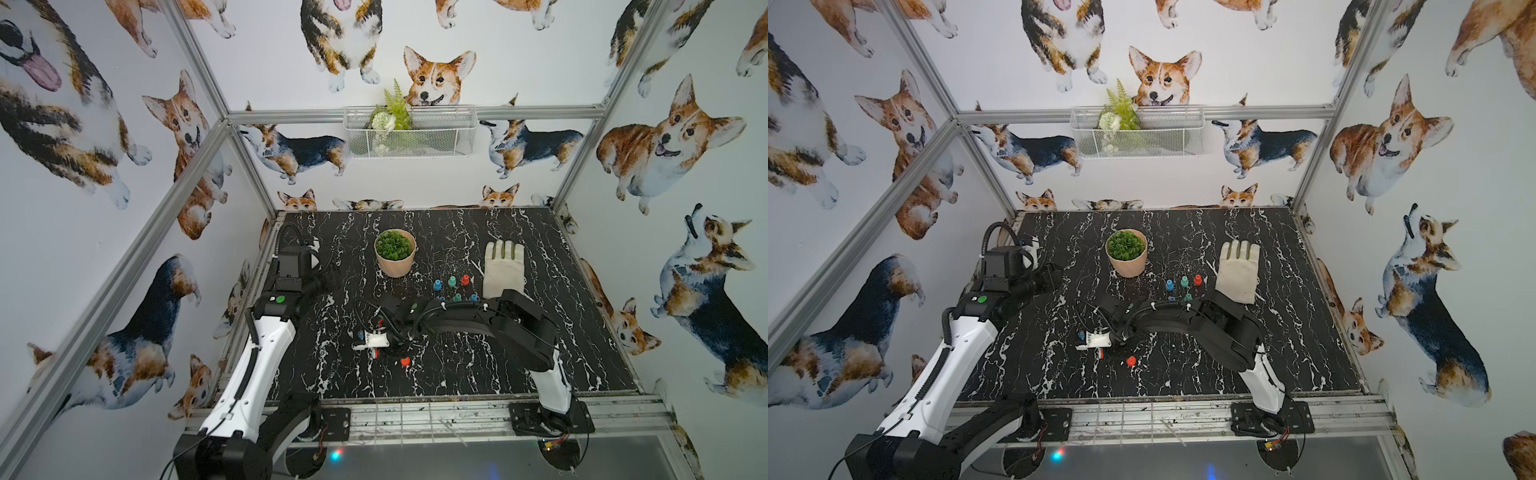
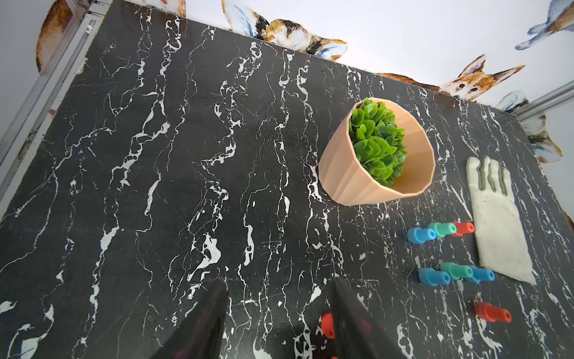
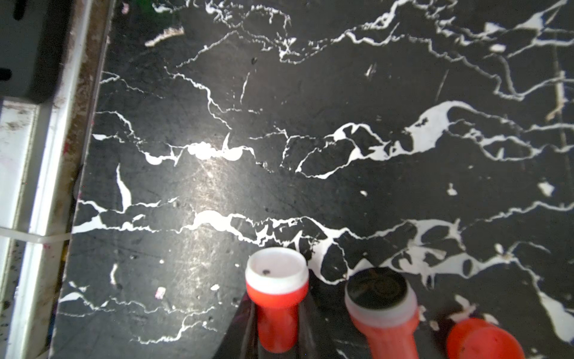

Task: Close the stamp cap
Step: Pick up the stamp from the center of the board.

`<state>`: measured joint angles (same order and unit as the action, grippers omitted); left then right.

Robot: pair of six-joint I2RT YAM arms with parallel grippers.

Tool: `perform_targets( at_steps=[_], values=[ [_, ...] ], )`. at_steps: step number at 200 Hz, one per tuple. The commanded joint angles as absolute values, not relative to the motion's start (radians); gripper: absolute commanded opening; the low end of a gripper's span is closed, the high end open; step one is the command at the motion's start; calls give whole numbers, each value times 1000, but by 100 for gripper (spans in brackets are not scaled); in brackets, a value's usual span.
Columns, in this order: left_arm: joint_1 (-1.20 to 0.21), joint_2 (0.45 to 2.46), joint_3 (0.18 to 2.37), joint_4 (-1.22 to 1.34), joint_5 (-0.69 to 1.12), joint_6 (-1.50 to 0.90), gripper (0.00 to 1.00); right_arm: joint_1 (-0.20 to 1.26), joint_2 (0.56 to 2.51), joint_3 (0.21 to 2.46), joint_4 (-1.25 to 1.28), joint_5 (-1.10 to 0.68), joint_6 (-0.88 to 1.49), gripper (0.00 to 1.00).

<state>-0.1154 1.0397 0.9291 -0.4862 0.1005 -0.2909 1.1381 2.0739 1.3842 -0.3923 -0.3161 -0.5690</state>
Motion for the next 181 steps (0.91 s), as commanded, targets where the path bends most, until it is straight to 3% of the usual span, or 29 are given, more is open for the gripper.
perform_targets(
  at_steps=[1,51,143,181],
  values=[
    [-115,1037,928,-466,101,-279,56,1141,2068,1374,-424,-324,-565,17],
    [-122,1029,924,-478,99,-282,56,1136,1964,1297,-326,-306,-513,13],
    [-159,977,1019,-638,324,-487,55,1015,1477,997,-185,-195,-364,9],
    [-264,963,1033,-623,380,-594,55,985,1278,934,-194,-83,-389,7]
  ],
)
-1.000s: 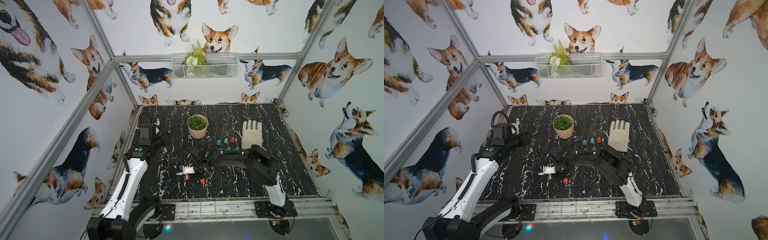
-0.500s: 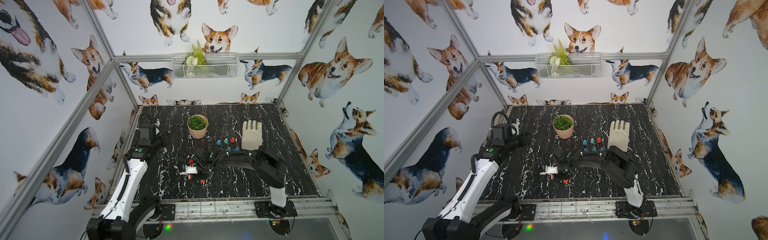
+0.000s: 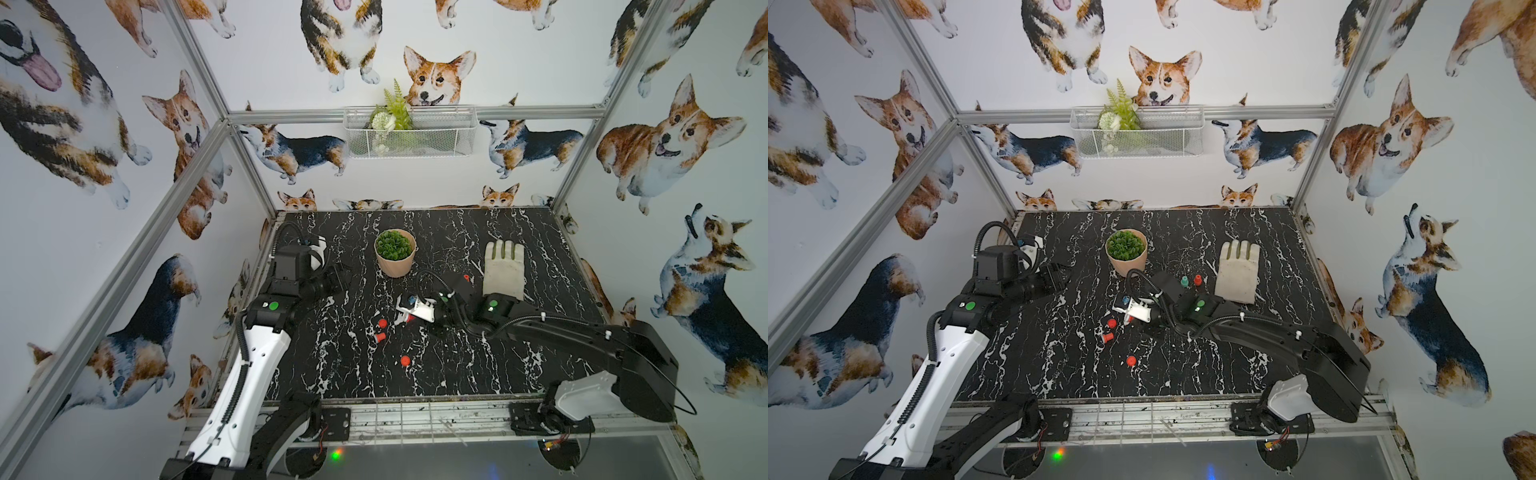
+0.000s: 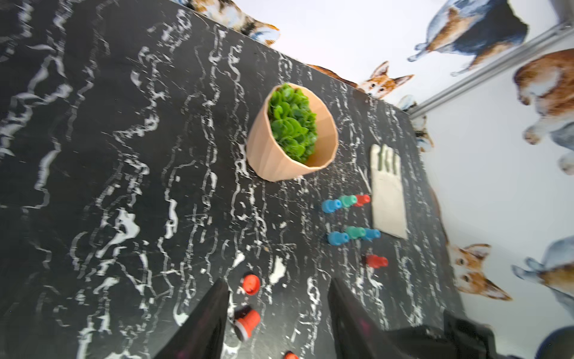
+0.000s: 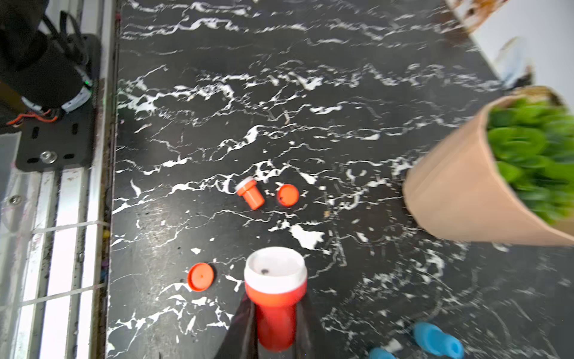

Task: Close the stamp cap
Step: Pick up the stamp from the center of the board.

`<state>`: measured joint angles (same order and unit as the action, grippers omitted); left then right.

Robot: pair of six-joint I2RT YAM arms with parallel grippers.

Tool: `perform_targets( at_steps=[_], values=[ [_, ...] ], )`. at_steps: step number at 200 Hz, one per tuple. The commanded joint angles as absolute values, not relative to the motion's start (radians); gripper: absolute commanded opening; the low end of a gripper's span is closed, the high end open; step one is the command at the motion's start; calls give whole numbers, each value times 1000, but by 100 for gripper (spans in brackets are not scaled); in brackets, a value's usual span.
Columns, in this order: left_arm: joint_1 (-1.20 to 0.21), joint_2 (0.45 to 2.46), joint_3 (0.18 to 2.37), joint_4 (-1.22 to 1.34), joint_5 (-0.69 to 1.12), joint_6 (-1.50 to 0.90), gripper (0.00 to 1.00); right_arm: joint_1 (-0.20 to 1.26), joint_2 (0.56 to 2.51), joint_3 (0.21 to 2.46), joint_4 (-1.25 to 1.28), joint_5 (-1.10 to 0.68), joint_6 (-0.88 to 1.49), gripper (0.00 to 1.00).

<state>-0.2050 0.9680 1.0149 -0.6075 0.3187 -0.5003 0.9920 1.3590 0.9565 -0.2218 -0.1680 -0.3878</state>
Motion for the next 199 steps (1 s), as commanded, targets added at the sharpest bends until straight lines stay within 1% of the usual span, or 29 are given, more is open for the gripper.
perform_targets(
  at_steps=[1,45,58,69,140,199],
  values=[
    [-269,964,1034,-624,378,-595,55,985,1275,933,-194,-79,-390,7],
    [-523,1042,1139,-638,311,-628,55,983,1134,941,-235,-1,-423,7],
    [-576,1067,1172,-639,309,-633,55,983,1126,949,-254,-2,-435,7],
    [-609,1085,1198,-639,318,-638,55,983,1083,954,-261,-3,-436,7],
    [-771,1199,1315,-663,358,-647,55,985,1032,962,-250,-53,-442,7],
    [-797,1243,1345,-650,393,-652,54,984,1019,976,-258,-58,-455,7]
  ],
)
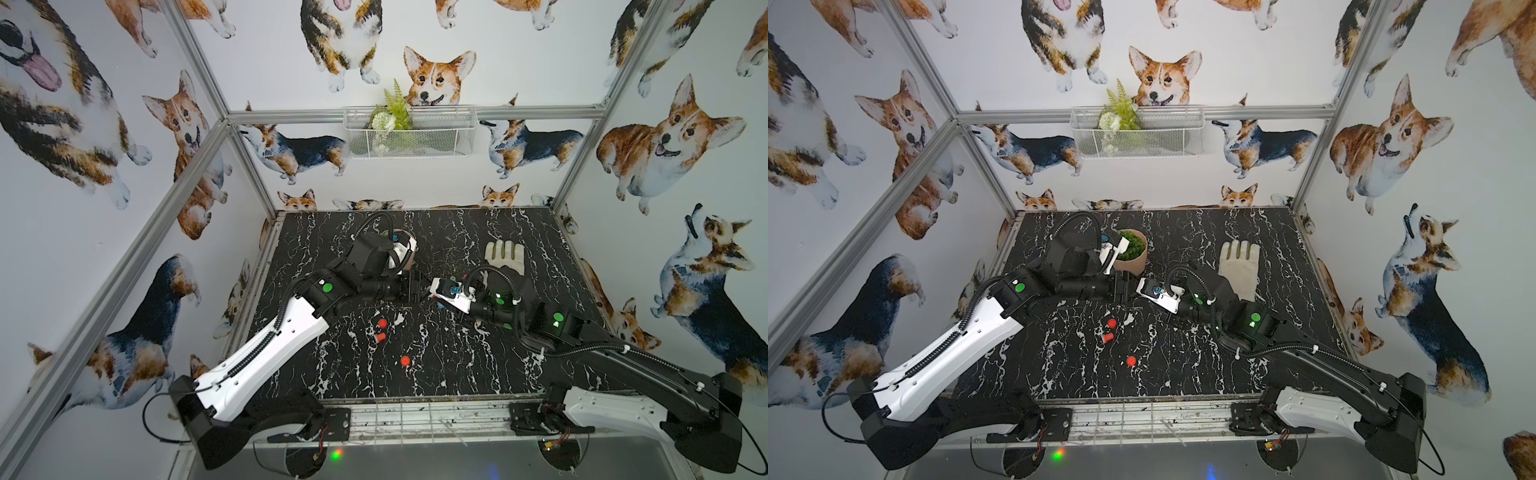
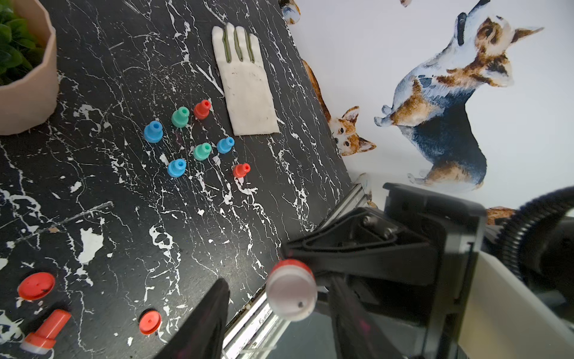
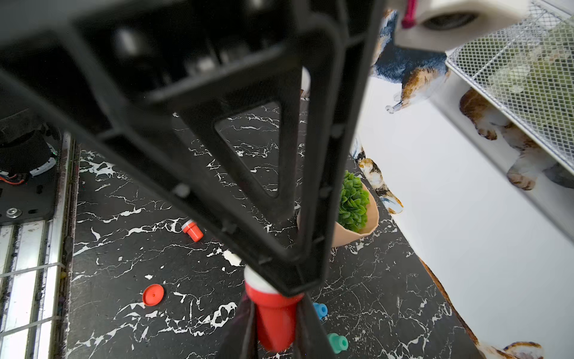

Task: Close the stamp cap
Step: Pick up the stamp from the center of the board.

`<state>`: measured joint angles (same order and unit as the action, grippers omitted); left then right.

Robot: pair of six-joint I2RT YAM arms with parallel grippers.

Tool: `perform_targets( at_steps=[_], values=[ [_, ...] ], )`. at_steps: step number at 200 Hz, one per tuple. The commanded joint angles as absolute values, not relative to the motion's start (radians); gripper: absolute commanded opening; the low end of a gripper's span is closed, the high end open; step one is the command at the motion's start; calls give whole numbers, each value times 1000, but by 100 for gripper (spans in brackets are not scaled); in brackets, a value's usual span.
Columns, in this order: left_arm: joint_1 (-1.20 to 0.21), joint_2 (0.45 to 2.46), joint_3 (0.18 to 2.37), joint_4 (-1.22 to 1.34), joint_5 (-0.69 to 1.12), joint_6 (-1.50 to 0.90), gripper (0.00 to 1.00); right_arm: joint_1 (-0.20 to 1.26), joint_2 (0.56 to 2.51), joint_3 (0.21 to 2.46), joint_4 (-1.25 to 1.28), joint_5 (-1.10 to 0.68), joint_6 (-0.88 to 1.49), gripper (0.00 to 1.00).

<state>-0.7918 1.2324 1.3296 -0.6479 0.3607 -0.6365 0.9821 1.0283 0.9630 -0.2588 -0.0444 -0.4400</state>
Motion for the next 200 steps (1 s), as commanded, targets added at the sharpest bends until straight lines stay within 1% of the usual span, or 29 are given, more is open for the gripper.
perform_targets(
  at_steps=[1,25,63,107,133,165,179,200],
  values=[
    [-797,1244,1345,-650,394,-651,54,984,1020,976,-258,-59,-455,7],
    [-809,1253,1349,-641,415,-655,53,986,1009,975,-250,-59,-462,7],
    [-818,1258,1351,-645,428,-653,47,989,1008,977,-247,-53,-476,7],
    [-819,1257,1353,-641,446,-652,36,991,1013,980,-244,-55,-481,7],
    [-824,1259,1353,-641,452,-651,34,992,1015,982,-240,-50,-483,7],
    [-824,1252,1353,-640,454,-650,24,994,1012,984,-243,-45,-483,8],
    [-824,1248,1353,-635,454,-650,21,995,1008,984,-243,-44,-483,11],
    [-823,1235,1355,-614,464,-661,19,997,989,984,-235,-41,-477,19]
  ],
)
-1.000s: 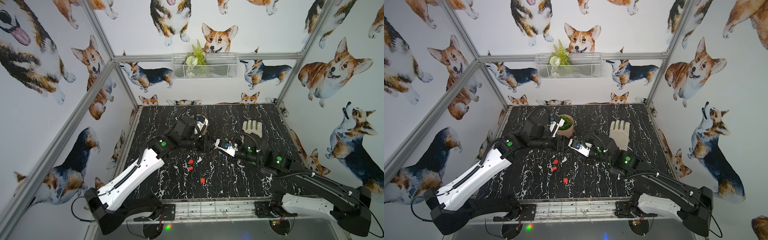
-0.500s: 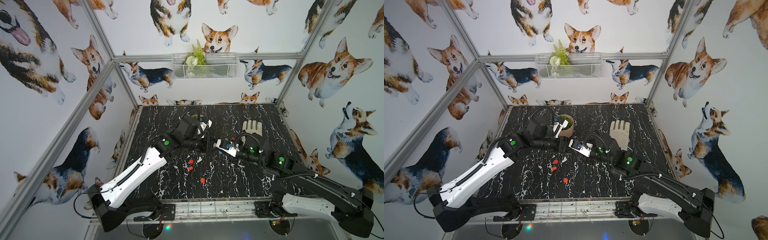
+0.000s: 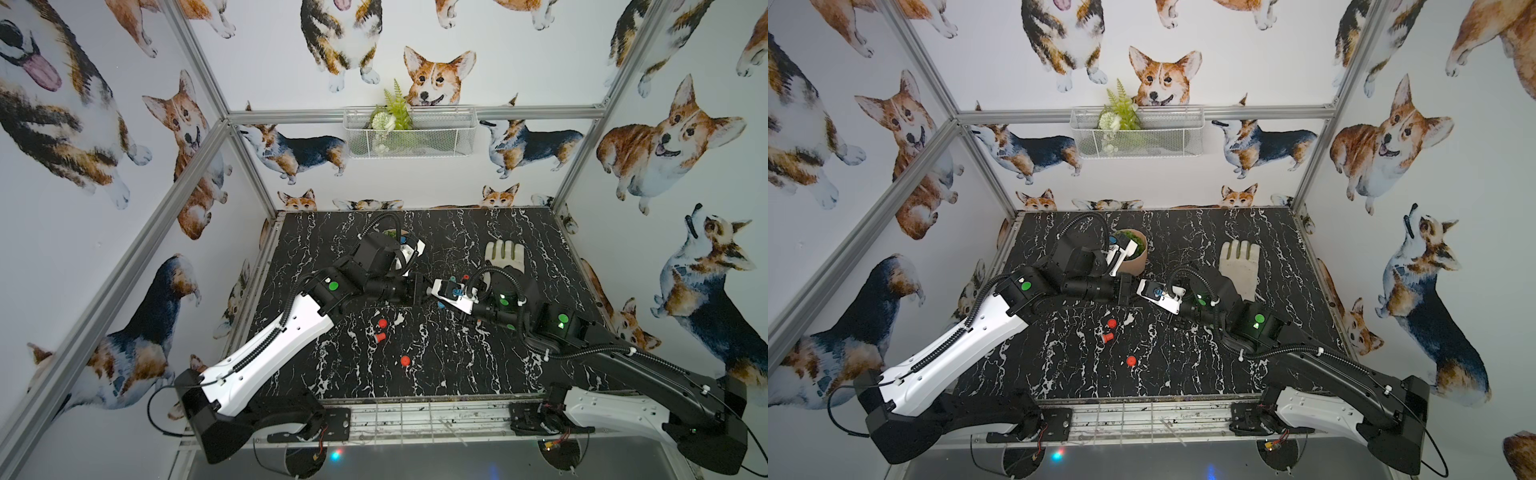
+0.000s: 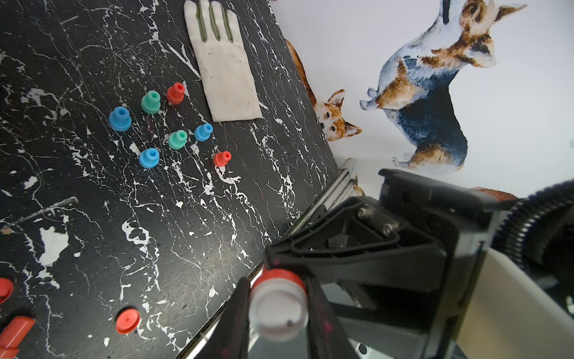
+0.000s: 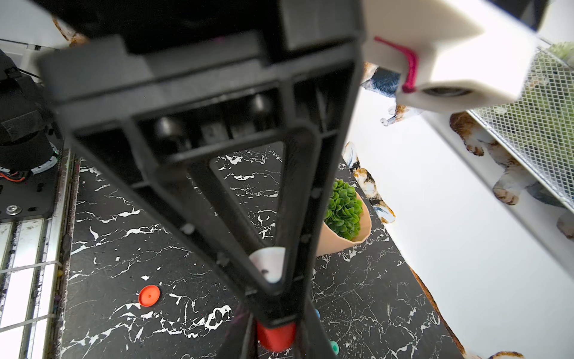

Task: Close the stamp cap
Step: Pick up the stamp from the center of the board.

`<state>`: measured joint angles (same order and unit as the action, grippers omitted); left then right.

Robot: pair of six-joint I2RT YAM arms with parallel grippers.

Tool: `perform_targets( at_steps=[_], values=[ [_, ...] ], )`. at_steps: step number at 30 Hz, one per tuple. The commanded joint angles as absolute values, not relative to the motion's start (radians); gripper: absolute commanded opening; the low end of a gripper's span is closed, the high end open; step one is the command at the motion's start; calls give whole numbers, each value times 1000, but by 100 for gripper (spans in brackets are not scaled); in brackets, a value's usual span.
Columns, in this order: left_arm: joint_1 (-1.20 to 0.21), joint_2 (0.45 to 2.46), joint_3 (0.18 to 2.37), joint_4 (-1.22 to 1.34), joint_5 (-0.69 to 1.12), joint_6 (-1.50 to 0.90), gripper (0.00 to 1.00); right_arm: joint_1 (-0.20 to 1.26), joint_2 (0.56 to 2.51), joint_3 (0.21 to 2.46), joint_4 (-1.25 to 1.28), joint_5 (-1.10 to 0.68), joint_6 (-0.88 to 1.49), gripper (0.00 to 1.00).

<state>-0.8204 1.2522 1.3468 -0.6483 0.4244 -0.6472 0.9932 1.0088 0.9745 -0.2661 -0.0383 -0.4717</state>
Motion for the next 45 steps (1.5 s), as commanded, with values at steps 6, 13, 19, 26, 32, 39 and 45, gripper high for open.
perform_targets(
  at_steps=[6,13,19,26,32,39,45],
  values=[
    [-823,1204,1373,-542,513,-692,17,1002,926,975,-184,-71,-461,32],
    [-822,1168,1399,-376,649,-771,14,1003,828,973,-66,-139,-416,40],
    [-822,1157,1397,-195,774,-871,11,1003,791,995,39,-215,-390,41],
    [-822,1144,1414,-114,840,-915,10,1004,789,1024,146,-291,-371,35],
    [-821,1141,1413,-81,848,-934,10,1005,801,1034,179,-328,-370,29],
    [-822,1141,1408,-80,854,-937,9,1008,816,1045,202,-343,-357,28],
    [-821,1137,1408,-72,856,-936,9,1009,821,1047,195,-337,-360,19]
  ],
)
